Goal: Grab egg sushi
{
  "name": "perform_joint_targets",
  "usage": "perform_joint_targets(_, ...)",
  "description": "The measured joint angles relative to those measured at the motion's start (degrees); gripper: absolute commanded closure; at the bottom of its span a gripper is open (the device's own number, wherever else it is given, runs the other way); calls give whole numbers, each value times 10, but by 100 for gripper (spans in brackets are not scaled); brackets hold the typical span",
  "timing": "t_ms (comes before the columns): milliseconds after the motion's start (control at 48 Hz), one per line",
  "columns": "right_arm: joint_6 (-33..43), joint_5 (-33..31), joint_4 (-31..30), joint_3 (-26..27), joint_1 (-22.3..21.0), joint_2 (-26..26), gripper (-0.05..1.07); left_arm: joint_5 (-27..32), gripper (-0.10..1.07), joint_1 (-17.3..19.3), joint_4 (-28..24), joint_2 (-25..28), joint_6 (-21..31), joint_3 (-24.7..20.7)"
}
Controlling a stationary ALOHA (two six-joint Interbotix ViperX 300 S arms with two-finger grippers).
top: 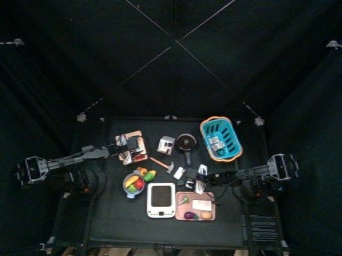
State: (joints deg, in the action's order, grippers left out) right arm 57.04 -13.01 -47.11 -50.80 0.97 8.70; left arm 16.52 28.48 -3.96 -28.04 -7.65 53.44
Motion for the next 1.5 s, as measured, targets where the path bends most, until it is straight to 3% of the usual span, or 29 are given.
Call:
perform_joint_targets(188, 0, 0, 1, 0, 0, 0, 17, 54, 12, 0, 71, -24, 0, -23)
perform_joint_targets(479, 0, 0, 0, 0, -3, -4, 17, 152, 12, 4, 83, -44, 16, -91)
perform_joint_targets(646, 0, 0, 0, 1, -4, -8, 17, 220, 12, 24, 74, -45, 74, -139)
perform_joint_targets(792, 0, 0, 0, 2, -4, -11, 17, 282, 12, 35, 14, -49, 154, -162)
perform_joint_targets(958, 0, 0, 0, 2, -4, -11, 17, 325, 12, 37, -75, -58, 258, -153)
perform_joint_targets(1146, -1, 0, 0, 2, -4, -11, 17, 325, 11, 36, -127, -59, 352, -115)
perform_joint_targets(1312, -1, 0, -1, 2, -4, -11, 17, 298, 11, 36, -139, -59, 394, -91)
perform_joint_targets(1500, -1, 0, -4, 2, -5, -11, 17, 265, 11, 38, -141, -57, 398, -69)
